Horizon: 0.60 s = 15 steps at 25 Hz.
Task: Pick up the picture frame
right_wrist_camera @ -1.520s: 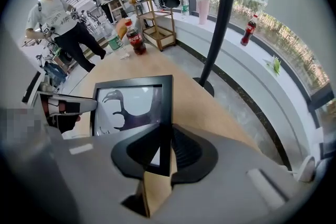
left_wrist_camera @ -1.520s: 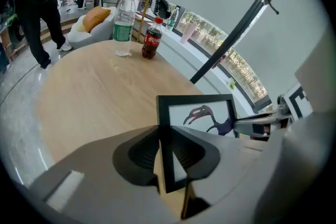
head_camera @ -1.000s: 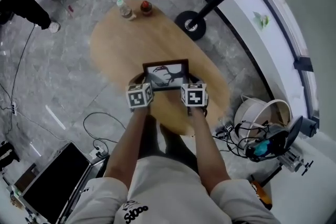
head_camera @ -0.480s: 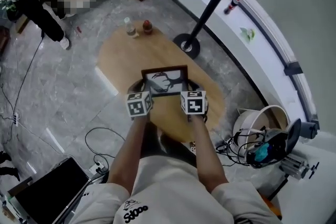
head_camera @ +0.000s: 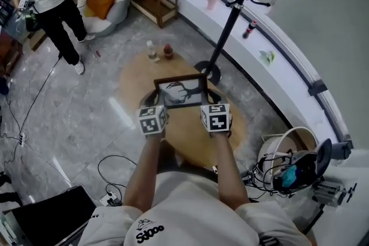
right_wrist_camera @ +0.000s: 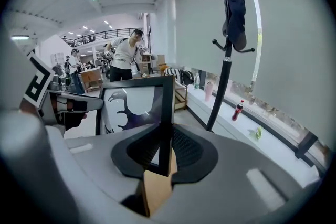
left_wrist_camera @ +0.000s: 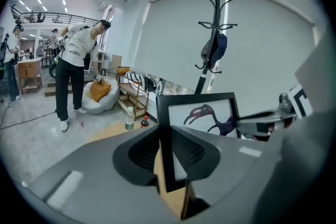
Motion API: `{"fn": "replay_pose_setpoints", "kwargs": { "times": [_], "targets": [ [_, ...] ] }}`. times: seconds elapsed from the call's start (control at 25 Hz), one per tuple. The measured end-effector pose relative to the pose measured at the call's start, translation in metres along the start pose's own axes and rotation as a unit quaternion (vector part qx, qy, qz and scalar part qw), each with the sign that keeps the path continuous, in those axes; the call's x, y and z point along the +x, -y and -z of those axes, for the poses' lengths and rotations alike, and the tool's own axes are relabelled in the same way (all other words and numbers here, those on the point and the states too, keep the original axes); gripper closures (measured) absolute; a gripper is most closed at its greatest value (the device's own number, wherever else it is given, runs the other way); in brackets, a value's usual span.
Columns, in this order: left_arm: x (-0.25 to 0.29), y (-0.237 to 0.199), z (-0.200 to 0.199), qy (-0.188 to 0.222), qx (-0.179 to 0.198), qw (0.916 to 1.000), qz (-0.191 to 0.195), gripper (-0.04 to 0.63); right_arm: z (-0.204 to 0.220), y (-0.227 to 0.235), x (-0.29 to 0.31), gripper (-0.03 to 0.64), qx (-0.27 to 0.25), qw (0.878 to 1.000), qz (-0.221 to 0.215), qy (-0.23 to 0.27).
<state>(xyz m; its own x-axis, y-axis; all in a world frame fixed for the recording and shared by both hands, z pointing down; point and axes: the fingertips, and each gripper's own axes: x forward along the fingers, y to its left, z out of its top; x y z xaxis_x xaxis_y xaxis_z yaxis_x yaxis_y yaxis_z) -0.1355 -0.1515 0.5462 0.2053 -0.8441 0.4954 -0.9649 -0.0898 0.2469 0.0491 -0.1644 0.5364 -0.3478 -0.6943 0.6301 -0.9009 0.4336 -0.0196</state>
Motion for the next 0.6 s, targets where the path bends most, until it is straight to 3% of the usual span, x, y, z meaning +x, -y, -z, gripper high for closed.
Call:
{"fn": "replay_pose_setpoints", "kwargs": {
  "times": [0.32,0.6],
  "targets": [
    [-0.055,0.022,-0.073,0.073,0.048,0.9962,-0.004,0.517,-0.061,-0.009,-0.061,0.540,-0.030,0.996,-0.017,0.079],
    [-0.112,0.040,-0.133,0.145,0.079,0.9861,-0.019,0.517,-0.113,-0.021,-0.120,0.538,-0.064,0.986,-0.029,0.151]
  ]
}}
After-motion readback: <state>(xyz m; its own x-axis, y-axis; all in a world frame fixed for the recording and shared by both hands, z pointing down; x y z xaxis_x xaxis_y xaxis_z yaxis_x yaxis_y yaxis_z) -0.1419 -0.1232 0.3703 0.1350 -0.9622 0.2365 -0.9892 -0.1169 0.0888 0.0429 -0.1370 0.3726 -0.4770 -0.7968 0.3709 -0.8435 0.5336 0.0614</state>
